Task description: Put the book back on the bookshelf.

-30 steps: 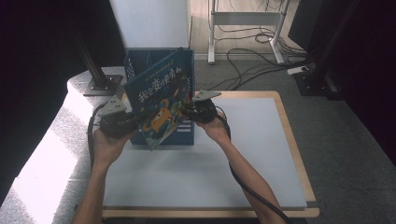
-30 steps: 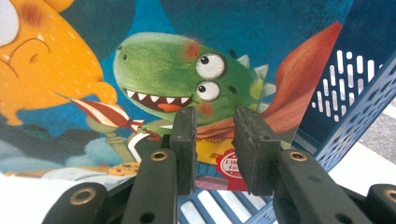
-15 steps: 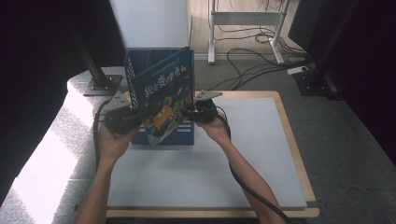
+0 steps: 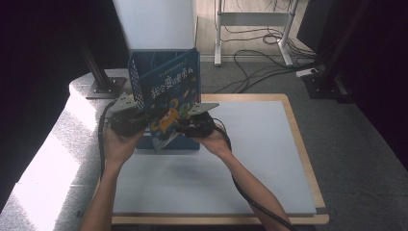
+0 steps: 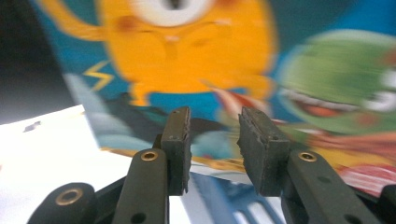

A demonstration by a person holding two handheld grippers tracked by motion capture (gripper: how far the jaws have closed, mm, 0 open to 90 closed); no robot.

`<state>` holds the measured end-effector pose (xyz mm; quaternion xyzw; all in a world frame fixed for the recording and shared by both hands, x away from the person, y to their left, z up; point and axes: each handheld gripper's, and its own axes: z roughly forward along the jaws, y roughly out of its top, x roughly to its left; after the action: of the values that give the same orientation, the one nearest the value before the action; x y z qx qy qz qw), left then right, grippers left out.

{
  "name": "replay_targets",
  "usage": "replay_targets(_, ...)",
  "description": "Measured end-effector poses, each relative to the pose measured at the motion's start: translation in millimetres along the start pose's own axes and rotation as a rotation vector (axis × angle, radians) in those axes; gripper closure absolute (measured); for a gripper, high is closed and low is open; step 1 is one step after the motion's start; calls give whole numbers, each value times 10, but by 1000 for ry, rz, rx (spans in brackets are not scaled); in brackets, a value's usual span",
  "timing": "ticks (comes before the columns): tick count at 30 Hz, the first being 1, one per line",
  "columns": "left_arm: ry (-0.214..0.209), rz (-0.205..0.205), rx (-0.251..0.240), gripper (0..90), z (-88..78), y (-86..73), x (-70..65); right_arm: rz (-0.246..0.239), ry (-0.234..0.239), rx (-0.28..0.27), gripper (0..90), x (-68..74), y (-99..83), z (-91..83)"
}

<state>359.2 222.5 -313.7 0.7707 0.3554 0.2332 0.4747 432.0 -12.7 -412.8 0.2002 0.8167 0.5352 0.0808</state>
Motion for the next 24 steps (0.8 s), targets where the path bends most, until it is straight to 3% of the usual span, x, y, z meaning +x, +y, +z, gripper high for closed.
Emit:
replay_targets(7, 6, -13, 12, 824, 5, 18, 16, -38, 96, 34, 673, 261, -42, 142)
replay_targets(14, 31, -32, 28, 819, 17, 48, 7, -33, 156, 29, 740, 432, -84, 230)
replay_targets(16, 46, -40, 35, 817, 22, 58, 1, -38, 192, 28, 755, 549, -97, 277)
replay_targets(24, 57, -71, 37, 818, 28, 65, 3, -72, 192, 30, 791, 741, -93, 401)
